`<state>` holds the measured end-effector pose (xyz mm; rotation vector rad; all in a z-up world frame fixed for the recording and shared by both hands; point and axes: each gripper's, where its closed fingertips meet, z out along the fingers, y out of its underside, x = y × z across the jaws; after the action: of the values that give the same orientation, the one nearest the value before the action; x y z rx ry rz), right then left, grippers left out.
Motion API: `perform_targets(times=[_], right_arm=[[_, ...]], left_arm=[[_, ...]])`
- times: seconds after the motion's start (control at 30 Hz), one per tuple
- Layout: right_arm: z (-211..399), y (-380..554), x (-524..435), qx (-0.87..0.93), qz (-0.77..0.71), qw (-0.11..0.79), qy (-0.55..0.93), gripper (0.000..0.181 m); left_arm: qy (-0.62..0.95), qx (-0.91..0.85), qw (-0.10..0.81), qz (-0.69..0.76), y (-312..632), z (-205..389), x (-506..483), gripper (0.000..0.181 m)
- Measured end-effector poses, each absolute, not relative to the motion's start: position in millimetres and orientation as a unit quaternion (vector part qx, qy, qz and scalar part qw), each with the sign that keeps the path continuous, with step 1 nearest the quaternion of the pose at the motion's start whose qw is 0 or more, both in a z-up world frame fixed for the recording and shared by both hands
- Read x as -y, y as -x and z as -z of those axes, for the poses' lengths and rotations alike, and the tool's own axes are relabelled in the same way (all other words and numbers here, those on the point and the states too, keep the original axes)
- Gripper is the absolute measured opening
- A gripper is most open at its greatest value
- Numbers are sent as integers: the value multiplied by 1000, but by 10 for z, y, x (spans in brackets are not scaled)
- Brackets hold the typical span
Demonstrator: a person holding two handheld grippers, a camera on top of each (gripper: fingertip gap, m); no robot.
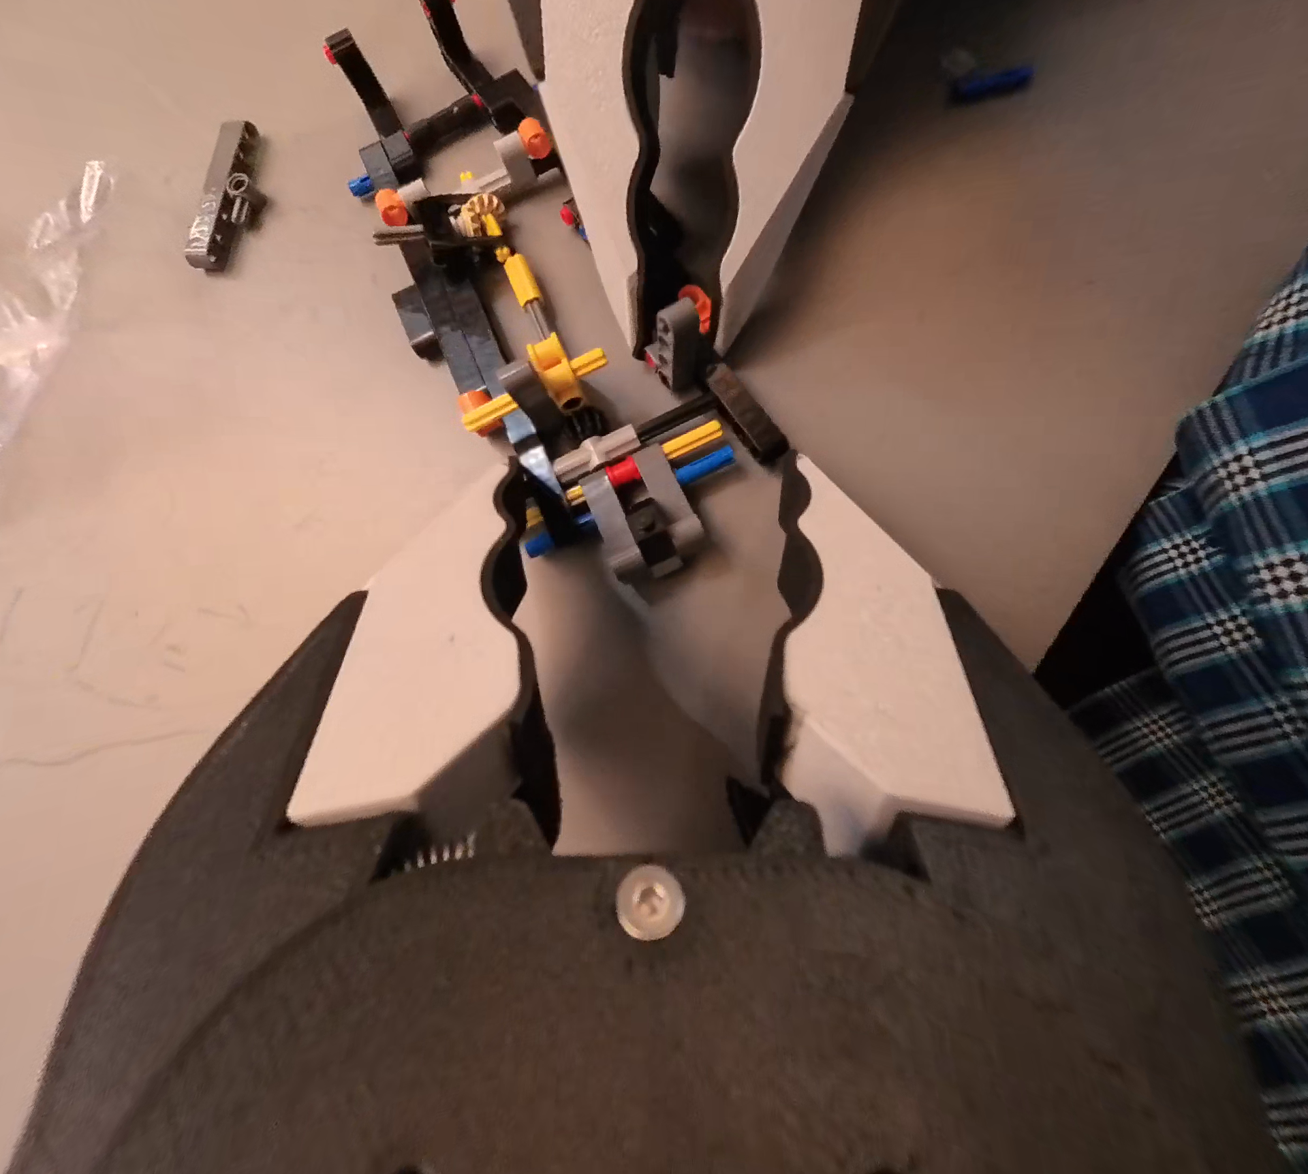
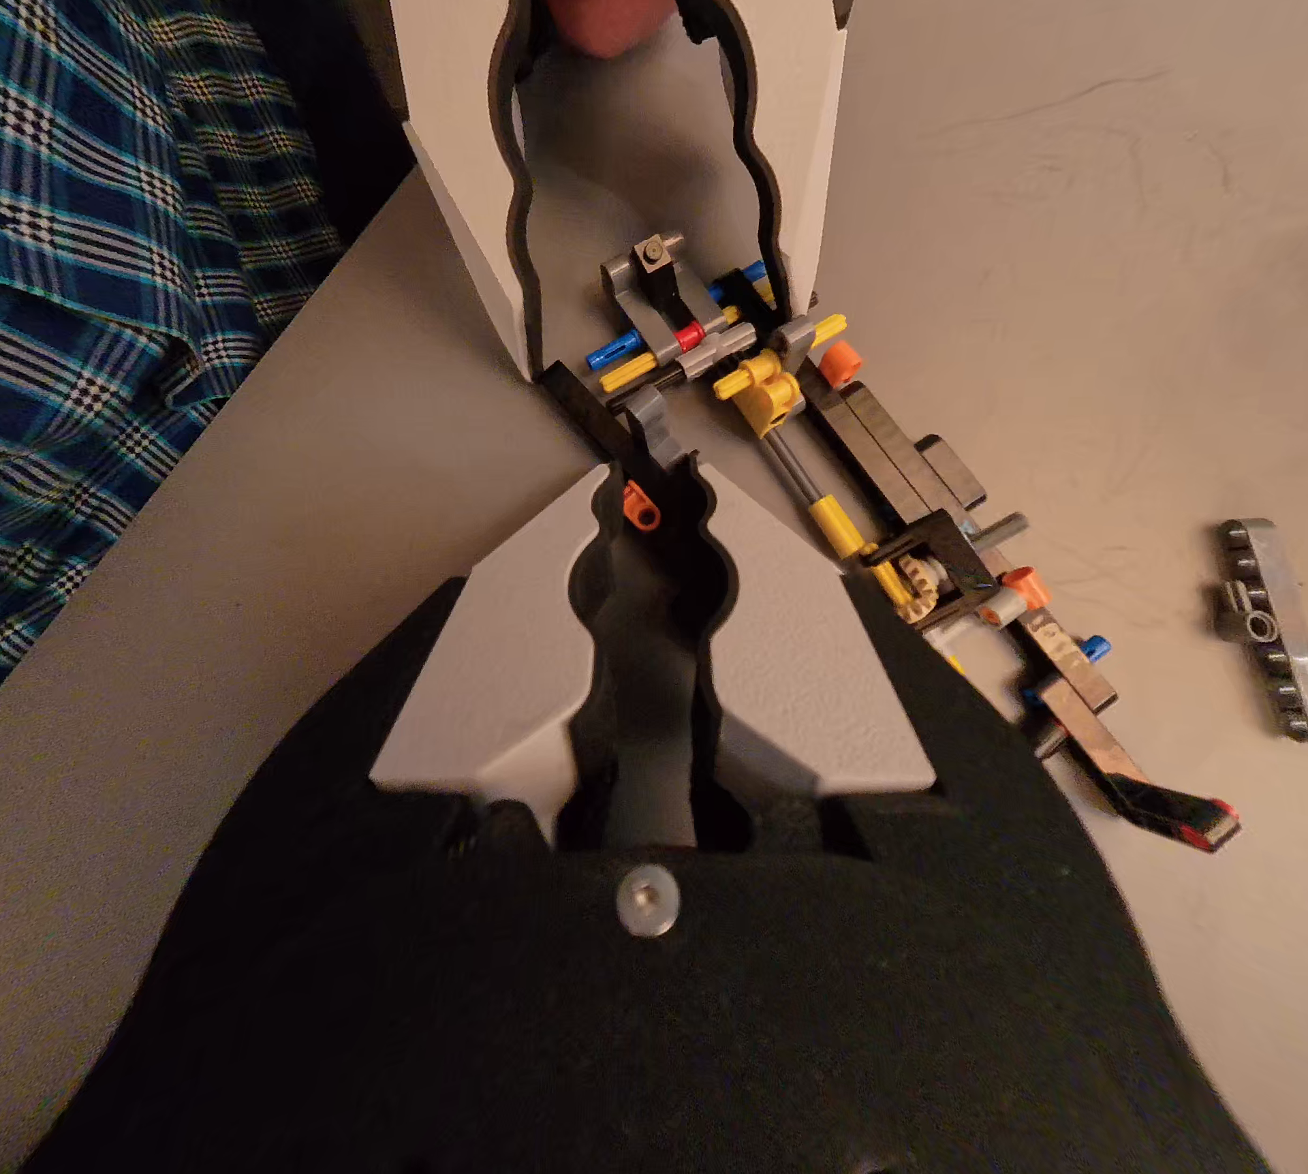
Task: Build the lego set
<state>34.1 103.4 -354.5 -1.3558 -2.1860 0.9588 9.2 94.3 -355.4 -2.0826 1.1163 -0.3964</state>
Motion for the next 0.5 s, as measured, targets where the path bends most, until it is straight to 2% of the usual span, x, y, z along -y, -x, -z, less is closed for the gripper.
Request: perform_targets(times=[0.33, 0.5], right_arm=[[3544, -364, -1052, 781, -342, 195, 485, 15], [3544, -380, -1027, 789, -344, 188, 473, 15]], left_arm=[[785, -472, 386, 111, -107, 3501, -923, 72], [750, -521, 396, 95, -173, 3410, -872, 55]])
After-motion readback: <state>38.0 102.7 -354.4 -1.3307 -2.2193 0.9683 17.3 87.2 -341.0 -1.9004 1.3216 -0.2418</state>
